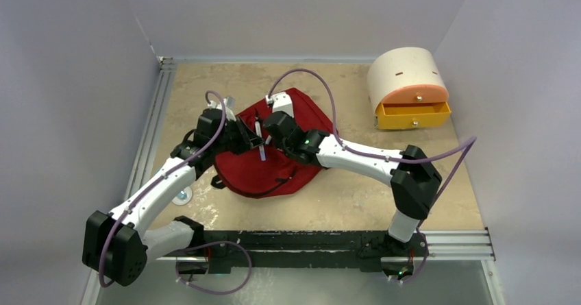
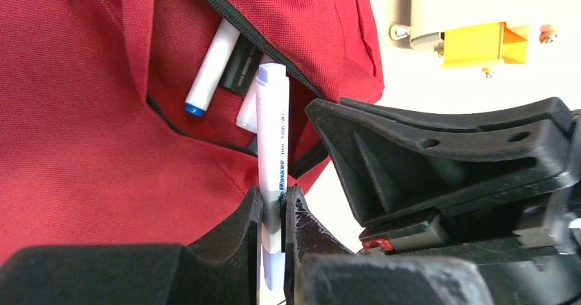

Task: Pack the student bag
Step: Place the stationery in the student bag, then adjust the student bag at the center of the board, then zip the student bag at the center of the board.

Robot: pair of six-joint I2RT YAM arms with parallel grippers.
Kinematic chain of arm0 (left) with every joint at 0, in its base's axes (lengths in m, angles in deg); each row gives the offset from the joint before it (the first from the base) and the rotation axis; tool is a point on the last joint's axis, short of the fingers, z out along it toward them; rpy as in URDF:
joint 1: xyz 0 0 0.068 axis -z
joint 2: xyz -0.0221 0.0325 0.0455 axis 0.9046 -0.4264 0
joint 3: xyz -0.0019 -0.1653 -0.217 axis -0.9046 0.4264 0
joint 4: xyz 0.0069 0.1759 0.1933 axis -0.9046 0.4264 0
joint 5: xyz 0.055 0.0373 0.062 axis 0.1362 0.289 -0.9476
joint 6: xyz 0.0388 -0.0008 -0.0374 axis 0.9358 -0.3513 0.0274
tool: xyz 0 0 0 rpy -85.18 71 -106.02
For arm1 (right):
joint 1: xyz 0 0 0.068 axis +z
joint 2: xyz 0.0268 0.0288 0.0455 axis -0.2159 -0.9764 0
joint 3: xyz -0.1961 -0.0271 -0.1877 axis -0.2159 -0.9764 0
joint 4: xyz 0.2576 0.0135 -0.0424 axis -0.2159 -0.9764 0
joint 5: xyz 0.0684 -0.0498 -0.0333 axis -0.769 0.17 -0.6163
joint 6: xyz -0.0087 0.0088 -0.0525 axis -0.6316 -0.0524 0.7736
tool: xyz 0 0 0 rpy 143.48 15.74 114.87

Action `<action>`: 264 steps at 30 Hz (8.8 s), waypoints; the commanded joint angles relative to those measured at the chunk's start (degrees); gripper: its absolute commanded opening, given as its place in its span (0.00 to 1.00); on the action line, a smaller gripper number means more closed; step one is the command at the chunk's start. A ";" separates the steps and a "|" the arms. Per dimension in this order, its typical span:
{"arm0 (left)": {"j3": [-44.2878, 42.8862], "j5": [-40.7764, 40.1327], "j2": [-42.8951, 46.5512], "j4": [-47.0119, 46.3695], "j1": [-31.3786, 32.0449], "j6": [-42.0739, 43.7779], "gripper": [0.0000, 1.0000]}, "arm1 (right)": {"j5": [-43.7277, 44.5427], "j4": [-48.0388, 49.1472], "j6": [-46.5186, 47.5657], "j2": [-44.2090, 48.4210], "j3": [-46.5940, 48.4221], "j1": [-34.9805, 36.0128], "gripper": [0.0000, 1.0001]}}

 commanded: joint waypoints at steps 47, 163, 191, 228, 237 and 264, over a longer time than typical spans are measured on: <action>-16.54 8.81 -28.55 -16.01 -0.41 2.84 0.00 | -12.24 17.06 -7.88 11.03 -7.93 -3.52 0.00; -9.02 1.19 -14.40 -3.14 -8.48 6.43 0.26 | -15.99 13.13 -4.77 -1.83 -7.50 -5.29 0.28; -10.68 4.83 -17.14 -3.83 -18.36 7.44 0.32 | -25.02 12.94 -3.60 3.64 0.93 -8.91 0.47; -3.35 9.82 -13.23 -6.09 -18.87 7.02 0.28 | -23.25 -3.33 -4.41 -30.66 38.06 -11.70 0.50; -3.25 10.04 -13.31 -6.22 -18.87 6.82 0.28 | -26.85 -3.54 -3.69 -34.18 41.04 -11.78 0.49; -4.57 6.76 -13.20 -5.25 -18.87 4.12 0.28 | -30.00 11.60 -3.34 -20.37 26.60 -13.52 0.00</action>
